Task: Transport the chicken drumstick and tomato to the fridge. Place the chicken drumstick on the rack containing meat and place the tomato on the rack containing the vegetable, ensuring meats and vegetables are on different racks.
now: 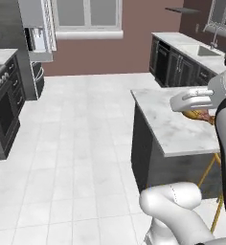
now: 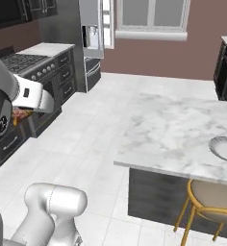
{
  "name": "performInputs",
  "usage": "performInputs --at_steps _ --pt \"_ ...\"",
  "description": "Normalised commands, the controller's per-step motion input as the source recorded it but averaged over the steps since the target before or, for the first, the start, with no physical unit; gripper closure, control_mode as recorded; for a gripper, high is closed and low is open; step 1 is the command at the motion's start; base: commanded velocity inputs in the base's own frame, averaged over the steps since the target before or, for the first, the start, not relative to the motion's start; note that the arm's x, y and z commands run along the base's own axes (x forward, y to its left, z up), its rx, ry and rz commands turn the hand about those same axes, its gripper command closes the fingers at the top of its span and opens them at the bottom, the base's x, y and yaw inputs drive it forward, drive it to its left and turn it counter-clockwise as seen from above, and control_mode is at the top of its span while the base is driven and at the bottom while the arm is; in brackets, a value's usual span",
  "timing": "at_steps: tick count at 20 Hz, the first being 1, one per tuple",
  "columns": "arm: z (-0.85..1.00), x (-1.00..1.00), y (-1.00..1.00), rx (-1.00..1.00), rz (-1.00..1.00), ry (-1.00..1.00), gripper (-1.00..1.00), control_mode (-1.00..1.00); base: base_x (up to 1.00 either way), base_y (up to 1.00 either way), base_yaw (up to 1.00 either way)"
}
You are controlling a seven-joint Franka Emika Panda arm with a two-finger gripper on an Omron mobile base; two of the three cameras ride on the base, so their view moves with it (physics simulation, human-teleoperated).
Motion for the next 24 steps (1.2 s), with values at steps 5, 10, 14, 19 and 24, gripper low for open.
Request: performInputs --at_steps 5,10,14,19,24 --pt "0.0 0.0 0.0 0.0 0.0 0.0 1.0 1.0 0.74 1.0 0.0" --pt "0.0 0.0 0.0 0.0 0.0 0.0 1.0 1.0 1.0 1.0 -0.09" --pt "0.0 0.0 0.0 0.0 0.0 0.0 1.0 1.0 1.0 0.37 -0.16" --pt "0.0 0.0 0.0 0.0 0.0 0.0 1.0 1.0 1.0 0.02 -0.08" --pt "0.0 0.0 0.0 0.0 0.0 0.0 1.0 1.0 1.0 0.0 -0.03"
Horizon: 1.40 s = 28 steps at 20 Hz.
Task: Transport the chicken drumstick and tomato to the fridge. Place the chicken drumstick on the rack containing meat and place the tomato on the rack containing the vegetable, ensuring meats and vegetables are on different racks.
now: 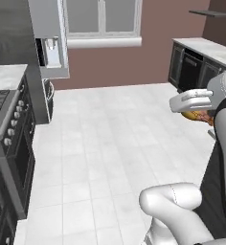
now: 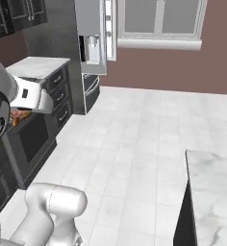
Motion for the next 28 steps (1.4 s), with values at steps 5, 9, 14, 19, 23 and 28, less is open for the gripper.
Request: performInputs --at_steps 5,9,14,19,23,28 --pt "0.0 0.0 0.0 0.0 0.0 0.0 1.0 1.0 1.0 0.0 0.0" --pt "0.0 0.0 0.0 0.0 0.0 0.0 1.0 1.0 1.0 0.0 0.0" --pt "0.0 0.0 0.0 0.0 0.0 0.0 1.0 1.0 1.0 -0.01 0.0" --pt "0.0 0.0 0.0 0.0 0.0 0.0 1.0 1.0 1.0 0.0 0.0" --pt "0.0 0.0 0.0 0.0 0.0 0.0 1.0 1.0 1.0 0.0 0.0" --pt "0.0 0.0 0.0 0.0 0.0 0.0 1.0 1.0 1.0 -0.01 0.05"
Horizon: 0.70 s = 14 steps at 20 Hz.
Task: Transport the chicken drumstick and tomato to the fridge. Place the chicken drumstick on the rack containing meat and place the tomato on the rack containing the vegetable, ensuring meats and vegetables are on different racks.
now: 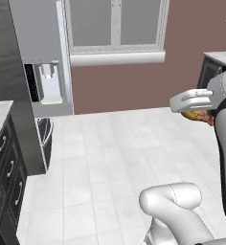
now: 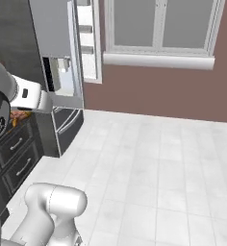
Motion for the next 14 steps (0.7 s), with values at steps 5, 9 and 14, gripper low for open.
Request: performInputs --at_steps 5,9,14 --pt "0.0 0.0 0.0 0.0 0.0 0.0 1.0 1.0 1.0 -0.22 0.36" --pt "0.0 0.0 0.0 0.0 0.0 0.0 1.0 1.0 1.0 -0.28 0.59" --pt "0.0 0.0 0.0 0.0 0.0 0.0 1.0 1.0 0.91 -0.65 0.62"
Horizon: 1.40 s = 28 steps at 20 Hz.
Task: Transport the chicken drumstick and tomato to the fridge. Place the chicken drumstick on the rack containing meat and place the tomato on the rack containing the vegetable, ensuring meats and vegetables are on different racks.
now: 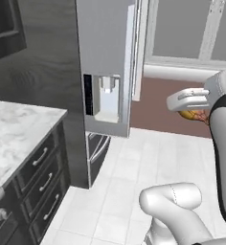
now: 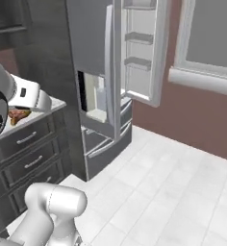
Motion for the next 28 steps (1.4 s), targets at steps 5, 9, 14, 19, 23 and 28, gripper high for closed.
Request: performInputs --at_steps 5,9,14,19,23,28 --pt "0.0 0.0 0.0 0.0 0.0 0.0 1.0 1.0 0.32 -0.78 0.67" --pt "0.0 0.0 0.0 0.0 0.0 0.0 1.0 1.0 0.0 -0.87 0.67" --pt "0.0 0.0 0.0 0.0 0.0 0.0 1.0 1.0 0.0 -0.89 0.66" --pt "0.0 0.0 0.0 0.0 0.0 0.0 1.0 1.0 0.02 -0.99 0.58" --pt "0.0 0.0 0.0 0.0 0.0 0.0 1.0 1.0 -0.11 -1.0 0.49" --pt "0.0 0.0 0.0 0.0 0.0 0.0 1.0 1.0 -0.62 -1.0 0.37"
